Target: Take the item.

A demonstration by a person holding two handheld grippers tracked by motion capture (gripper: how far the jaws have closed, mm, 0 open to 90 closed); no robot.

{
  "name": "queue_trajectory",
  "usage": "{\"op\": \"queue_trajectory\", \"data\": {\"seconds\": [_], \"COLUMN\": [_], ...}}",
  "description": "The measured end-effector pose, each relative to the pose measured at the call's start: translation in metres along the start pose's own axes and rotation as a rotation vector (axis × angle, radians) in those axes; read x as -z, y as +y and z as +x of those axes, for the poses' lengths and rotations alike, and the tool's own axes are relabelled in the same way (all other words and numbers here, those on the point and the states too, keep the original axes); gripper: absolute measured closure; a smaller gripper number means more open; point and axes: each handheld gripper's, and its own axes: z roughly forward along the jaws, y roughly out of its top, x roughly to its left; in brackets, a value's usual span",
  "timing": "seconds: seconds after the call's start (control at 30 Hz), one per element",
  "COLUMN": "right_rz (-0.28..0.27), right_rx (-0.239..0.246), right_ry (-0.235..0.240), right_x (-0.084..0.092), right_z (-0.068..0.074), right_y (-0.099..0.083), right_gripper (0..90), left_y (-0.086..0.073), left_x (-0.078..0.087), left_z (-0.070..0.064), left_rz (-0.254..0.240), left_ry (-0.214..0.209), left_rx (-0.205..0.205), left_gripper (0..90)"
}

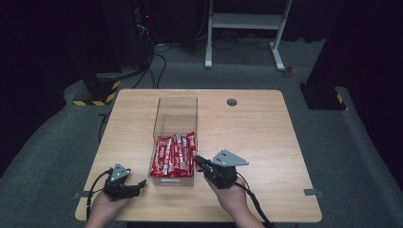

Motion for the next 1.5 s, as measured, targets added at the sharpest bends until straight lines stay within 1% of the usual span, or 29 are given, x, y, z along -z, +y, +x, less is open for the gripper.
{"op": "queue_trajectory", "data": {"seconds": [0.13,0.67,0.87,0.9,1.1,1.3,1.33,1.5], "right_rz": [-0.008,-0.025,-0.025,-0.018,-0.02,-0.019,-0.015,-0.003], "right_rx": [-0.004,-0.016,-0.028,-0.032,-0.035,-0.039,-0.041,-0.049], "right_ry": [-0.007,-0.056,-0.06,-0.06,-0.07,-0.095,-0.107,-0.128], "right_x": [0.003,0.016,0.016,0.015,0.014,0.014,0.014,0.012], "right_z": [-0.003,-0.014,-0.018,-0.018,-0.024,-0.031,-0.034,-0.041], "right_y": [0.0,-0.001,-0.002,-0.003,-0.004,-0.004,-0.005,-0.009], "right_gripper": [90.0,90.0,90.0,90.0,90.0,90.0,90.0,90.0], "left_y": [0.001,0.002,0.002,0.002,0.002,0.002,0.002,0.002], "left_x": [-0.001,-0.002,-0.003,-0.003,-0.002,-0.002,-0.002,-0.002], "left_z": [0.0,0.001,0.001,0.001,0.0,0.0,0.0,0.001], "left_rz": [0.002,0.001,0.001,0.001,0.0,0.0,-0.001,0.0], "left_ry": [-0.003,-0.005,-0.005,-0.005,-0.003,-0.003,-0.003,-0.003], "left_rx": [0.007,0.004,0.002,0.002,0.004,0.002,0.002,0.001], "left_gripper": [18.9,18.8,18.7,18.7,18.8,18.9,18.8,18.8]}}
